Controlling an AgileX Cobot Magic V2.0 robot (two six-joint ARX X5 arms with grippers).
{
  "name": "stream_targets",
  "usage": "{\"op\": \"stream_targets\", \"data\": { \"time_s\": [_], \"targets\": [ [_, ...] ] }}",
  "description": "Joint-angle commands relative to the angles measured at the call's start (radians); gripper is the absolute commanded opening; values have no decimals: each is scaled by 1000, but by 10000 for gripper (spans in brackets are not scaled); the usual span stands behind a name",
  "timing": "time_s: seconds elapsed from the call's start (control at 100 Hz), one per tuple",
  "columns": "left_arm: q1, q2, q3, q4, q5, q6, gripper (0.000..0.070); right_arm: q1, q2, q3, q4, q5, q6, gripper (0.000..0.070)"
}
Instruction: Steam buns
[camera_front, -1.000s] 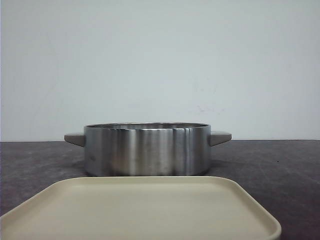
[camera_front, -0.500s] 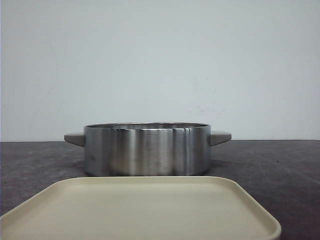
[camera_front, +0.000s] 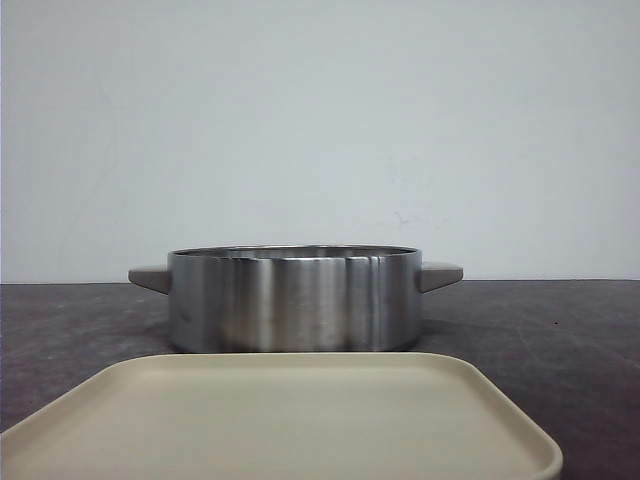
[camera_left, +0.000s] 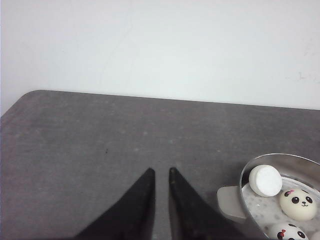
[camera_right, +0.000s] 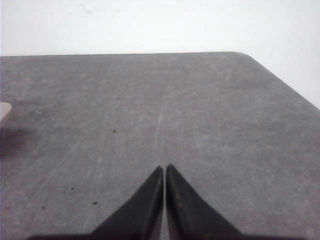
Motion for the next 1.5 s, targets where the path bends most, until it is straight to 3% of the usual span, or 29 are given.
{"op": "stream_targets", "data": {
  "time_s": [0.0,0.12,0.27,0.37,0.65,1.04,1.29,1.49],
  "targets": [
    [23,-34,-80,60,69,-2,0,0,-2,-3,4,1,2,1],
    [85,-154,-329,272,154,5,0,0,-2,-3,5,1,2,1],
    [139,-320,-626,492,158,4,0,0,-2,-3,4,1,2,1],
    [154,-399,-757,567,158,0,0,0,-2,-3,4,1,2,1],
    [193,-510,-919,569,158,-2,0,0,-2,-3,4,1,2,1],
    [233,-536,-988,536,170,3,0,0,-2,-3,4,1,2,1],
    [245,-536,-988,486,180,129,0,0,-2,-3,4,1,2,1],
    [247,-535,-988,491,179,83,0,0,-2,-3,5,1,2,1]
  ]
}}
